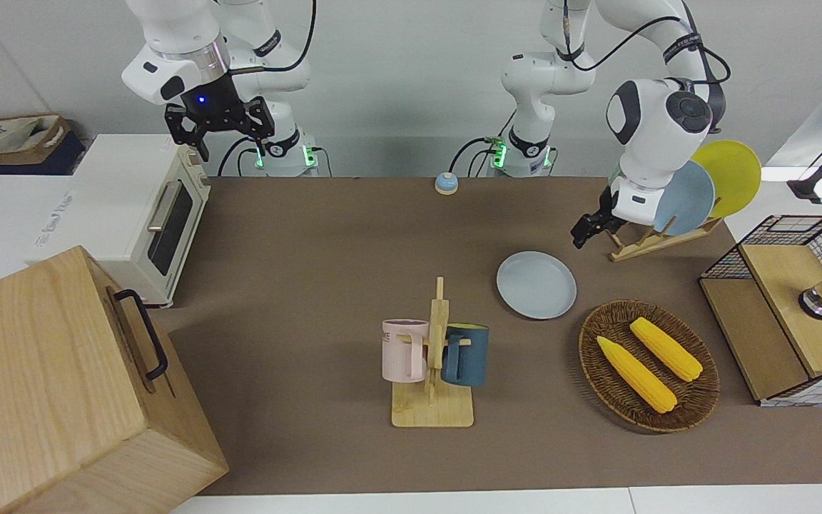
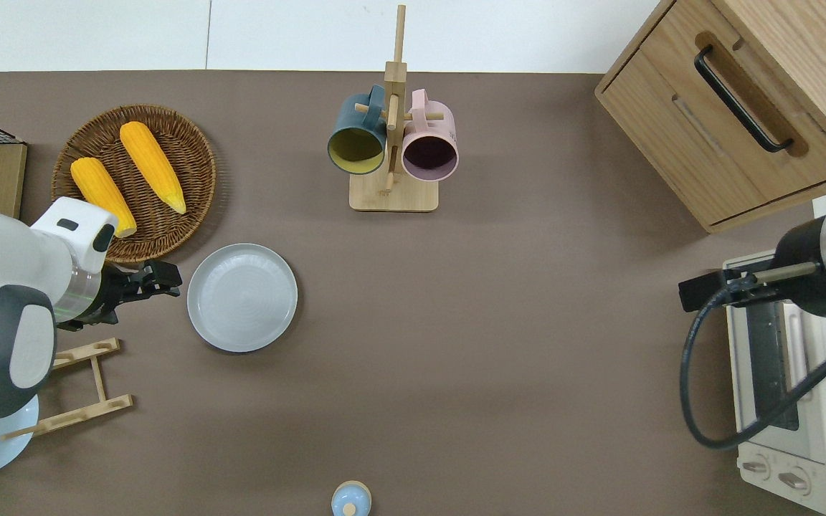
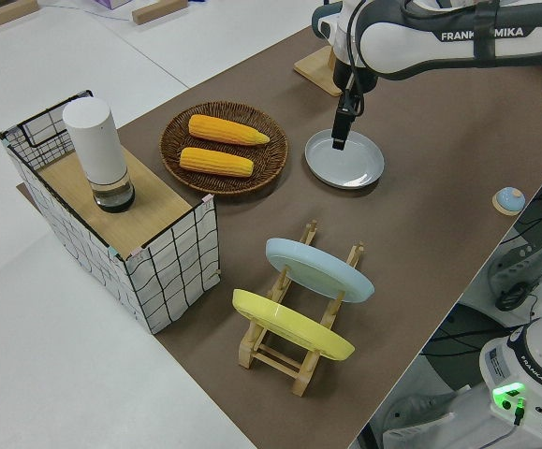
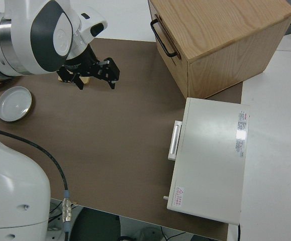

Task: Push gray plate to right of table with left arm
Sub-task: 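Lower the left gripper to the gray plate's edge nearest the robot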

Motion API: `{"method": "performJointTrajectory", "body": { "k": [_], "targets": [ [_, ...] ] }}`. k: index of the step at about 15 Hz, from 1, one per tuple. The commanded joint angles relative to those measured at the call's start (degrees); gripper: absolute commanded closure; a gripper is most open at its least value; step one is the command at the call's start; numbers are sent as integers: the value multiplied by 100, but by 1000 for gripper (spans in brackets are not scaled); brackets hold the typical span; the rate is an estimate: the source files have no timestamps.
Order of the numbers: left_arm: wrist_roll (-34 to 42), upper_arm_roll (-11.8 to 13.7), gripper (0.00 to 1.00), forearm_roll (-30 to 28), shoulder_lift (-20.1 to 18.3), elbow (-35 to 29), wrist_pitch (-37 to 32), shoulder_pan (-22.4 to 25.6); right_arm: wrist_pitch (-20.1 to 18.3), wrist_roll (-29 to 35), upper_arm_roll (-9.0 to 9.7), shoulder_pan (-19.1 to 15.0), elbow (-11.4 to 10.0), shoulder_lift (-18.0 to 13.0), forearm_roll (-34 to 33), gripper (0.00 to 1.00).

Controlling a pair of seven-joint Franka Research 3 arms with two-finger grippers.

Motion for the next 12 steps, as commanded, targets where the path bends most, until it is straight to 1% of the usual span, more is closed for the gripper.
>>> {"method": "performJointTrajectory", "body": {
  "k": [1, 3, 5, 12],
  "targets": [
    [-66, -20, 2, 11, -471, -1131, 967, 83, -83, 5, 77, -115, 46, -17, 59, 17],
    [-66, -20, 2, 11, -481, -1387, 1250, 83, -83, 5, 86, -115, 46, -17, 59, 17],
    [-66, -20, 2, 11, -454, -1466, 1355, 92, -83, 14, 77, -115, 46, -17, 59, 17],
    [-75, -20, 2, 11, -402, -2143, 2375, 83, -83, 14, 77, -115, 46, -17, 59, 17]
  ]
}}
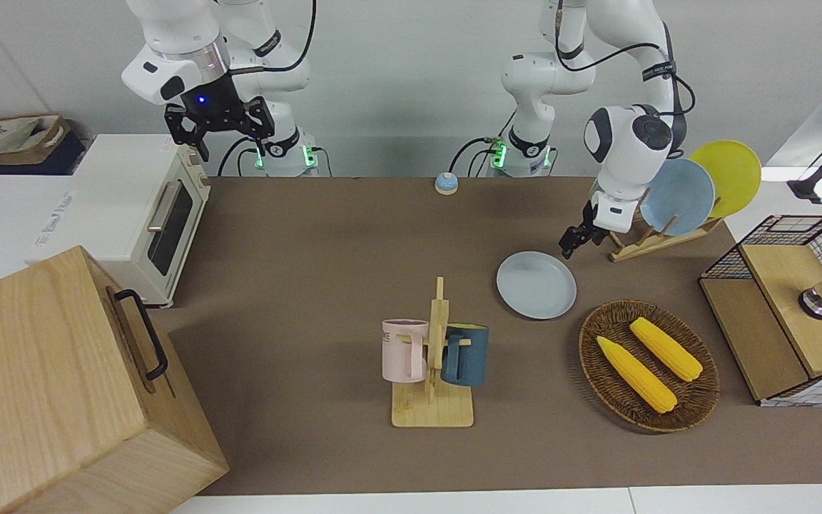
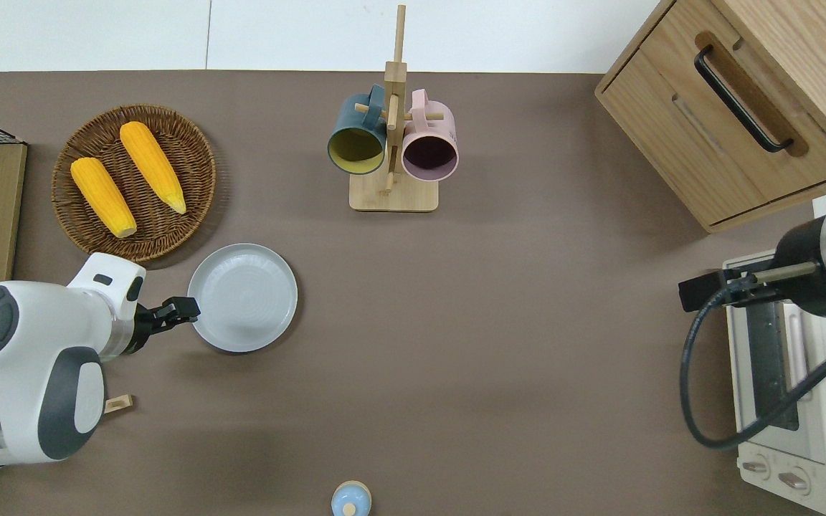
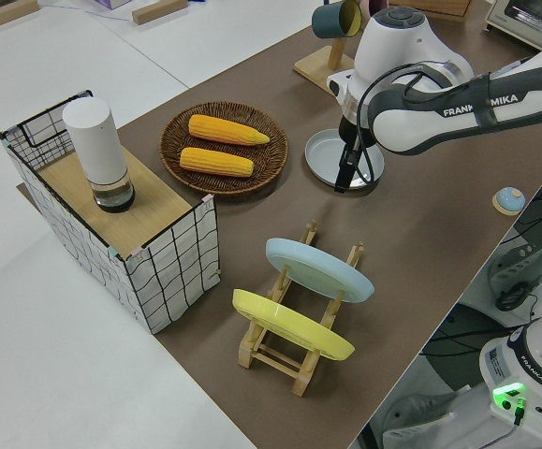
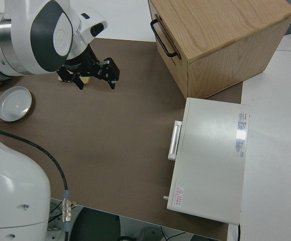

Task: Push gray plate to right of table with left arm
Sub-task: 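Lower the left gripper to the gray plate's edge nearest the robot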

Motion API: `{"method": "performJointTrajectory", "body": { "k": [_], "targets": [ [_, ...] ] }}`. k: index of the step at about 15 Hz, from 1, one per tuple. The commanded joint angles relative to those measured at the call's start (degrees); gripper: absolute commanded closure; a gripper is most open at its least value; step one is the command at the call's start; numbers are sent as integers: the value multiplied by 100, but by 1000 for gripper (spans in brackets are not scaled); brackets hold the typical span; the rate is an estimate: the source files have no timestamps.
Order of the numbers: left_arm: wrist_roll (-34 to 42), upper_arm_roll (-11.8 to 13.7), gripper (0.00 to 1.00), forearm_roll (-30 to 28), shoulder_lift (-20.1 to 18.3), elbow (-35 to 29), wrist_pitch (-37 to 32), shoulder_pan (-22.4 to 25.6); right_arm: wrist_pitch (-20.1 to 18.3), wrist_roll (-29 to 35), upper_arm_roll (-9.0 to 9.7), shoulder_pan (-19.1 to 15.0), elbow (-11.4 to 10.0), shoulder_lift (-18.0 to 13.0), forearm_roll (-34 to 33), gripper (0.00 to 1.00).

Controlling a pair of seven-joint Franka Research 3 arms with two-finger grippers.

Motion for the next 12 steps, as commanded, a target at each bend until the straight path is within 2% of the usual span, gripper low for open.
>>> {"method": "performJointTrajectory", "body": {
  "k": [1, 7, 12],
  "targets": [
    [-69, -28, 2, 11, -123, -441, 521, 27, -83, 5, 77, -115, 46, -17, 59, 17],
    [-60, -37, 5, 2, 140, -686, 1188, 18, -83, 14, 77, -115, 46, -17, 59, 17],
    [-60, -37, 9, 2, 254, -704, 1294, -35, -83, 14, 77, -115, 46, -17, 59, 17]
  ]
}}
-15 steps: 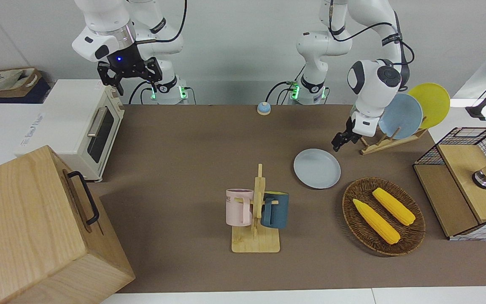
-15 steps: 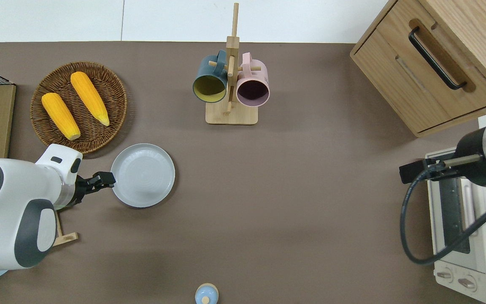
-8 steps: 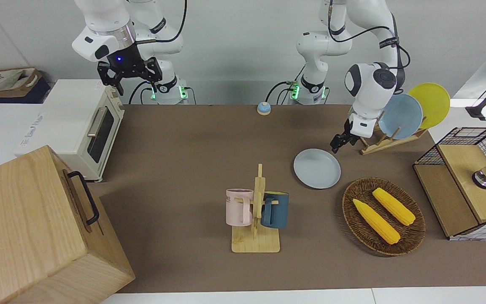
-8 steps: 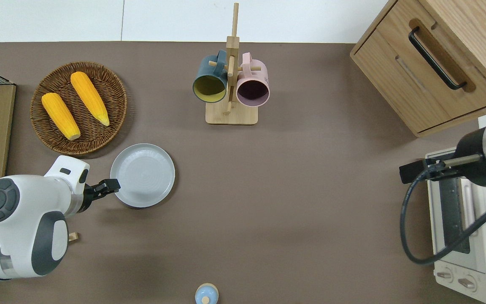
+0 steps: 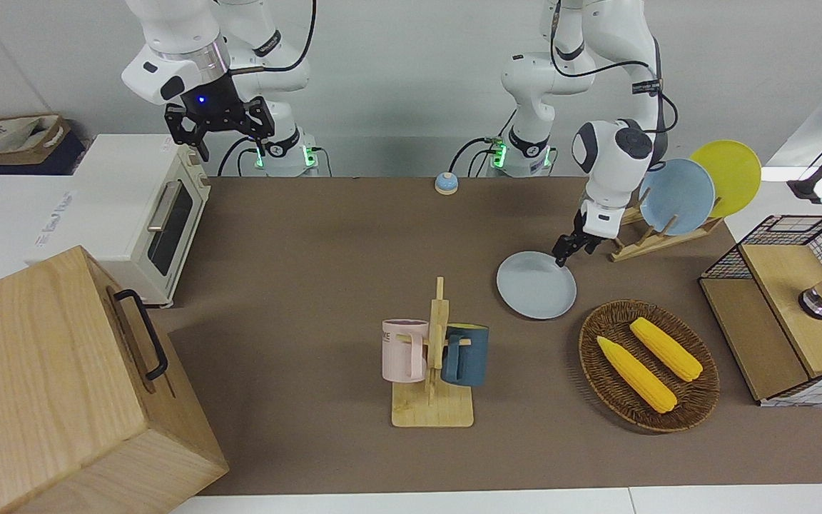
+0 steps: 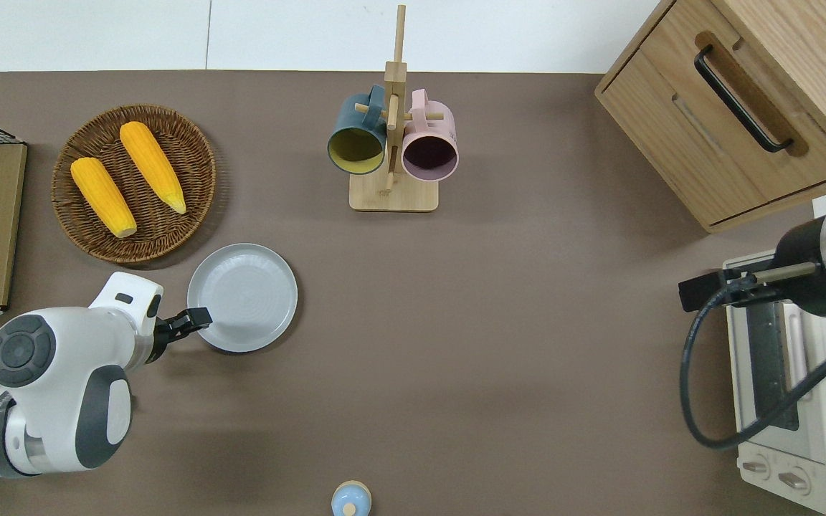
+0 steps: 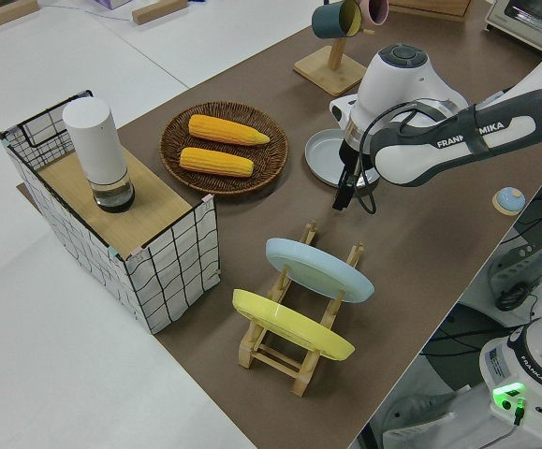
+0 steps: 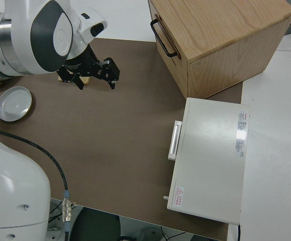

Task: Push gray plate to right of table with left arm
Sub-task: 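Lower the left gripper to the gray plate's edge nearest the robot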

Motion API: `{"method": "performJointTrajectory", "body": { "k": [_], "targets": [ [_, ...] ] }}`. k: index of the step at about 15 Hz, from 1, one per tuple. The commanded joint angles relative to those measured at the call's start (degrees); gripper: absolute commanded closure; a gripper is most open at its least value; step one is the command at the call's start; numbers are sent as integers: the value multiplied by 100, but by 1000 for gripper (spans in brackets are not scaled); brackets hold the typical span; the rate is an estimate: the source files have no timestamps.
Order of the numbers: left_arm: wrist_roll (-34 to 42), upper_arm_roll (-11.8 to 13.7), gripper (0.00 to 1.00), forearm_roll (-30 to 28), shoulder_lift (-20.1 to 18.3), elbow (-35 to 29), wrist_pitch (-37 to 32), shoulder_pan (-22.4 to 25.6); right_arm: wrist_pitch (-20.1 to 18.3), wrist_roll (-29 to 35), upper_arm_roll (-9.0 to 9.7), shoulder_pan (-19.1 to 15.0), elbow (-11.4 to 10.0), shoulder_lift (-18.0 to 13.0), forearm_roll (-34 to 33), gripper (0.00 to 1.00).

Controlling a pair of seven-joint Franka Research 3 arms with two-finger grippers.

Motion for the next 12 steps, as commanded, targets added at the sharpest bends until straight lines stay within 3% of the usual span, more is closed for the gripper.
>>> {"method": "performJointTrajectory", "body": {
  "k": [1, 4, 7, 12],
  "targets": [
    [-68, -9, 9, -7, 73, -112, 286, -43, -83, 14, 77, -115, 45, -17, 59, 17],
    [-69, -18, 21, -16, 126, -112, 348, -52, -83, 5, 86, -115, 45, -17, 59, 17],
    [-69, -44, 172, -33, 135, -112, 383, -52, -83, 14, 77, -115, 45, -17, 59, 17],
    [-77, -62, 774, -42, 188, -112, 392, -52, -83, 5, 86, -115, 45, -17, 59, 17]
  ]
}}
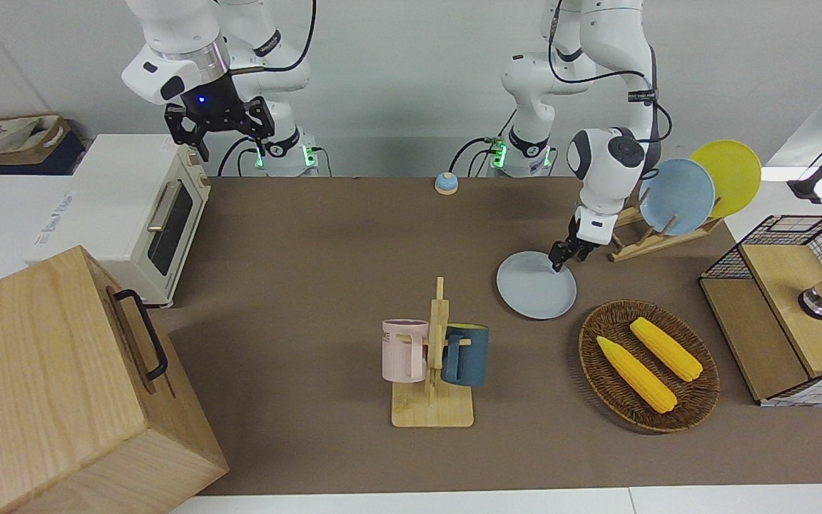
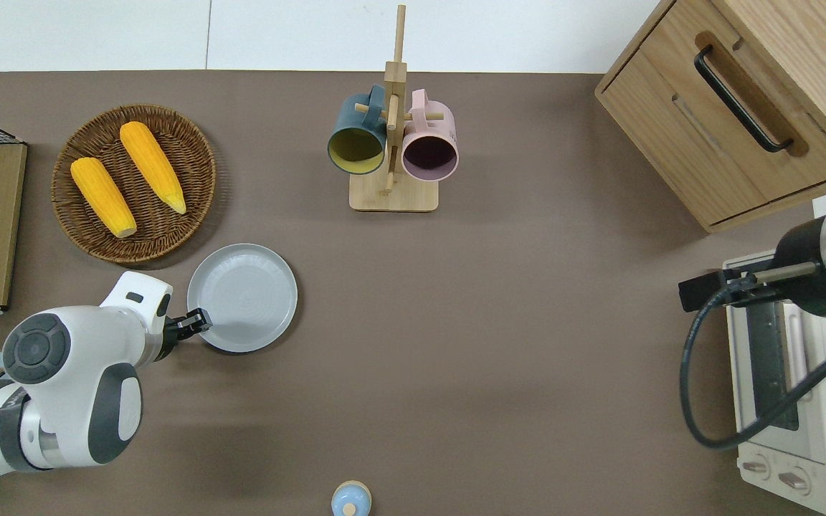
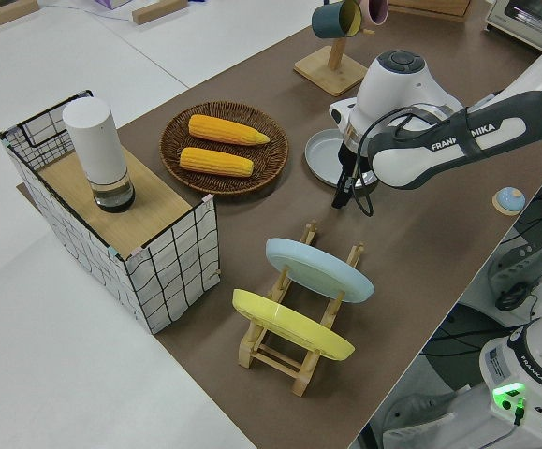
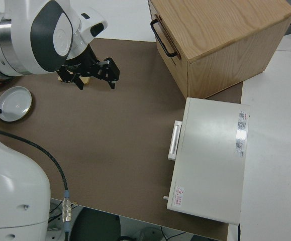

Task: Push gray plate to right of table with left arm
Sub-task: 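Push the gray plate with the left gripper across the table toward the toaster oven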

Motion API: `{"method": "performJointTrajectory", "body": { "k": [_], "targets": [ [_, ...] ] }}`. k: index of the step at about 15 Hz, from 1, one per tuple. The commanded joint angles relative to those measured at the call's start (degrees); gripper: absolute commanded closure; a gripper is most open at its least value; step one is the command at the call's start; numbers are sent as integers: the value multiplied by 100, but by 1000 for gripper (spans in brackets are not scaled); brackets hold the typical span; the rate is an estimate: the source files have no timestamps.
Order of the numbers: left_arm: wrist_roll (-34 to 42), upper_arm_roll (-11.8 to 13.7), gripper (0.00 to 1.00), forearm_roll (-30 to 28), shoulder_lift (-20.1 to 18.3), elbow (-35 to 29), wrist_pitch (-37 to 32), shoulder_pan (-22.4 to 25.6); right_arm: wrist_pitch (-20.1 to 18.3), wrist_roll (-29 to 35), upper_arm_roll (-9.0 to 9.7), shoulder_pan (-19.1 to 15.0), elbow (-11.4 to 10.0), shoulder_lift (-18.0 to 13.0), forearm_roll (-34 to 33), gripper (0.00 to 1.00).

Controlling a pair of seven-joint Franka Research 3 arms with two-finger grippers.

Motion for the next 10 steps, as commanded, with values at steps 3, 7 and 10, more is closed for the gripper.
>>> {"method": "performJointTrajectory", "body": {
  "k": [3, 7, 10],
  "targets": [
    [-74, 3, 1000, -42, 14, -109, 187, -58, -83, 5, 86, -115, 45, -17, 59, 17],
    [-74, -5, 1000, -42, 32, -109, 178, -58, -83, 14, 86, -115, 45, -17, 59, 17],
    [-74, -5, 1000, -50, 41, -109, 196, -49, -83, 14, 77, -115, 45, -17, 59, 17]
  ]
}}
